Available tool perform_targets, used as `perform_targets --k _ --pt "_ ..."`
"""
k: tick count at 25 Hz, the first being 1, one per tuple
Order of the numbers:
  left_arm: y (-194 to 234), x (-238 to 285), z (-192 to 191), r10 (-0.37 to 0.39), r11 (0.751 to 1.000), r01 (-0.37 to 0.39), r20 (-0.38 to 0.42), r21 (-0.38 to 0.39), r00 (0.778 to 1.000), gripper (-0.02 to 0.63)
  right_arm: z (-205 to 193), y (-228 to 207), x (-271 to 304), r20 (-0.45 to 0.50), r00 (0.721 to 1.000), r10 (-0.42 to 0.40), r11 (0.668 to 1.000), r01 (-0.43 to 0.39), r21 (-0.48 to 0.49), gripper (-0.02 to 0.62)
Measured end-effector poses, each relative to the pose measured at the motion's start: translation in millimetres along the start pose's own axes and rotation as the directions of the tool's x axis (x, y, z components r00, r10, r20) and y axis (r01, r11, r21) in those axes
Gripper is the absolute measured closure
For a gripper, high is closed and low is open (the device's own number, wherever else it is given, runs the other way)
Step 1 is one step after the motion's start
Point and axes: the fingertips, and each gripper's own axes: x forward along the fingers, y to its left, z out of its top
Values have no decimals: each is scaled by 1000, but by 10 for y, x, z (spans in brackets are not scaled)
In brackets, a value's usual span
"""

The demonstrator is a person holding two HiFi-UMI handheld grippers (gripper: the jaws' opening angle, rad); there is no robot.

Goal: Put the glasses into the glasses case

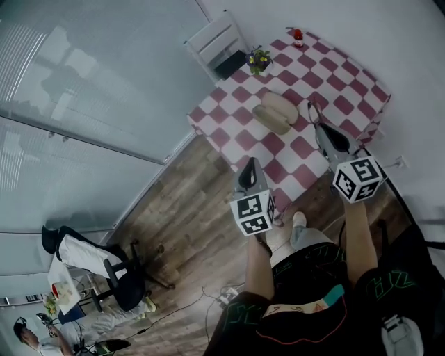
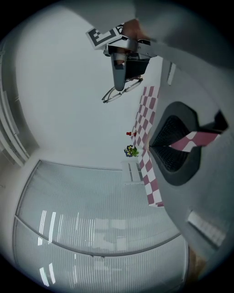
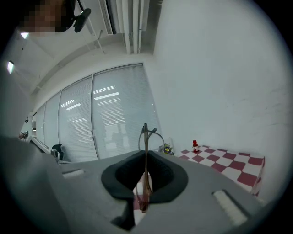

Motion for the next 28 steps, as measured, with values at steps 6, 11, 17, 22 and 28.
perform_targets --k 6,11,17,22,28 --pt "-95 271 160 -24 1000 24 3 16 1000 597 33 -191 205 19 1000 2 999 -2 41 577" --pt "-135 325 235 -26 998 26 0 49 1000 597 52 -354 184 37 999 -19 998 16 65 577" --pt "-171 384 402 -25 997 22 33 67 999 597 181 -426 129 61 998 0 998 -4 68 577" --pt "-234 447 463 -43 996 39 44 75 998 597 231 -408 171 65 998 8 998 -11 59 577" --pt "-126 554 443 -46 998 44 39 54 998 597 221 -378 276 51 999 6 999 -8 46 577"
